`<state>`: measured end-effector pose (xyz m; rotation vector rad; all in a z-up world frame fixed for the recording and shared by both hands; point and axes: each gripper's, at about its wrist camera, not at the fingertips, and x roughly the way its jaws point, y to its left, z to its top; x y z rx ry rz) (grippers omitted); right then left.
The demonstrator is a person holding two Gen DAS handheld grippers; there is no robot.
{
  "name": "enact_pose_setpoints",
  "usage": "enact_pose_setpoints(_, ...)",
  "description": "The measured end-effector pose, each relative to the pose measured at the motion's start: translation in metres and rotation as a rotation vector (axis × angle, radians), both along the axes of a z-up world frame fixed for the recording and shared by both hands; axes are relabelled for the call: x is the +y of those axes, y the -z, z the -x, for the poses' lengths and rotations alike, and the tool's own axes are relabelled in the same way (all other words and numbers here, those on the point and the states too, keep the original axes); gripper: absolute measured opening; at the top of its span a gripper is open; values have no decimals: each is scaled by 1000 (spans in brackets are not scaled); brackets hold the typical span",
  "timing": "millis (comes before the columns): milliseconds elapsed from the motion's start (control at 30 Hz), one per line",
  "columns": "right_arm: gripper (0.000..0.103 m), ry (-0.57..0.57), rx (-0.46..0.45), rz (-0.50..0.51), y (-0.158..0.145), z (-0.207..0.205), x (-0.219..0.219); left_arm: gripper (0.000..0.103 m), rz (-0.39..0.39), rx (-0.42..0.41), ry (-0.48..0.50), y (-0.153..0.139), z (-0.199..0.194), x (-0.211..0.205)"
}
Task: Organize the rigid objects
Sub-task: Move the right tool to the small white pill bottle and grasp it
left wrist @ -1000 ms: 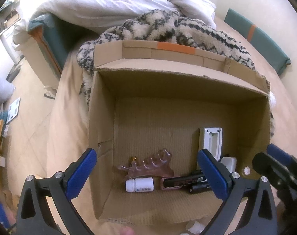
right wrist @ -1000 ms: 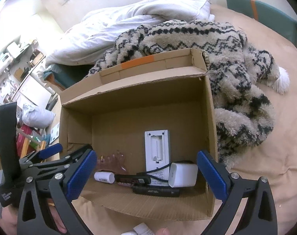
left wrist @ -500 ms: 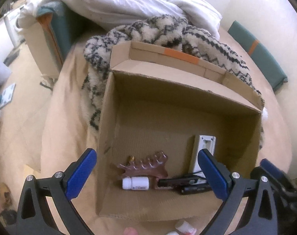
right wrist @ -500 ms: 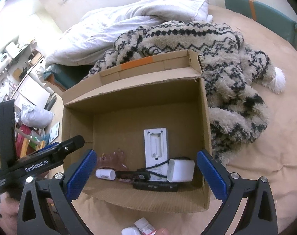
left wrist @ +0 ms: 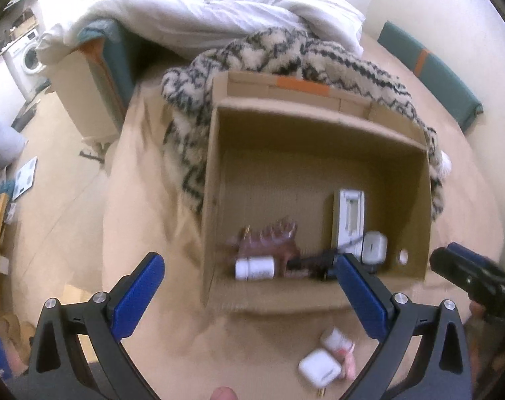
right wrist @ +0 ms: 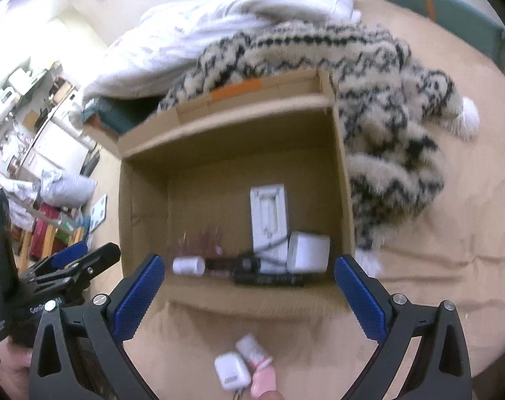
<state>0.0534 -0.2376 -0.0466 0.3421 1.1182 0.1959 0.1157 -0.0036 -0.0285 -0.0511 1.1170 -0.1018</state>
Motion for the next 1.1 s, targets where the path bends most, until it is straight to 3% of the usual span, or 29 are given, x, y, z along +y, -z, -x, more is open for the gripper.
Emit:
enact_pose_setpoints(200,103,-79,153,-72,30,17,13,103,-4,66,-25,16,38,11)
enact_pose_setpoints(400,57,-160,296,-39,70,30,33,103,48,162,-77,44,50,20)
enact_pose_setpoints(500,46,-203,323,10,82,31,43,103,-3,178,-132,50,46,28)
enact_pose_setpoints(567,37,-231,341,38,90,32,51,103,8,198,-171,54,44,35)
enact_pose_setpoints(900,36,-314,417,219,129,34,82,103,-12,188,-177,49,44,37)
enact_pose_setpoints(1100,32,-398,404,330,141,37,106,103,-19,197,-169,52,44,34)
